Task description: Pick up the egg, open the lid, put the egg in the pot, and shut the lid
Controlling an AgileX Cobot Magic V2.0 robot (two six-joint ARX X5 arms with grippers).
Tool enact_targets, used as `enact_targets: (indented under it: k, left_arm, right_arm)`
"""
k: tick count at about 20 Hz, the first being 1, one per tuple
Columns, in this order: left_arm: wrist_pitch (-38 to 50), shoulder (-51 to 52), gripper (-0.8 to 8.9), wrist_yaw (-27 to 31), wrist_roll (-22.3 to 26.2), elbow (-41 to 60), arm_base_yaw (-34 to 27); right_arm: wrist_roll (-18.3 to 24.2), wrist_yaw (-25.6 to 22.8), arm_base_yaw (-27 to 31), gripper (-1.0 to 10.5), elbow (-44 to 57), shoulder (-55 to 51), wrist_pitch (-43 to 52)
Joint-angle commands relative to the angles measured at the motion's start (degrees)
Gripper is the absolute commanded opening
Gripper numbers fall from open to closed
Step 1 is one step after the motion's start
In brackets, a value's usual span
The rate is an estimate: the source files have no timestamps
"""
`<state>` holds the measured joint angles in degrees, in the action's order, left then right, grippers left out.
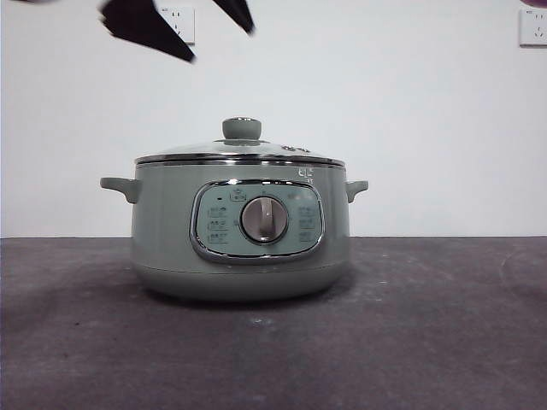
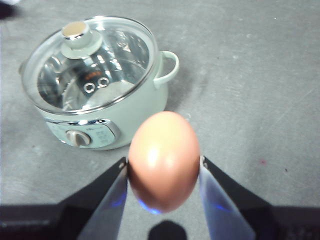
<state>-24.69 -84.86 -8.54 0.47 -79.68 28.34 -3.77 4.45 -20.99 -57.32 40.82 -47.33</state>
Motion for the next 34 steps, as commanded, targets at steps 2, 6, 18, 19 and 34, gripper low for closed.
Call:
enact_targets:
  k: [2, 6, 18, 19, 34]
  left_arm:
    - [1.4, -6.8, 6.56, 1.0, 1.7, -2.3, 0.3]
    - [2.0, -10.9, 6.56, 0.9, 1.7, -2.3, 0.3]
    - [2.2, -12.9, 0.24, 0.6, 1.0, -2.3, 0.6]
    - [2.0, -12.9, 0.23, 0.6, 1.0, -2.3, 0.6]
    - [2.5, -6.0, -0.08, 1.0, -0.5, -2.4, 0.5]
  right_arm:
    - [-1.2, 1.6, -0.1, -0.2, 0.0, -0.4, 0.4]
    - [-1.2, 1.6, -0.1, -0.2, 0.0, -0.4, 0.5]
    - [-1.2, 1.5, -0.1, -0.2, 0.0, 0.1, 0.5]
    - [-1.2, 1.6, -0.1, -0.2, 0.0, 0.2, 0.5]
    - [-1.0, 1.6, -0.1, -0.2, 0.0, 2.0, 0.8]
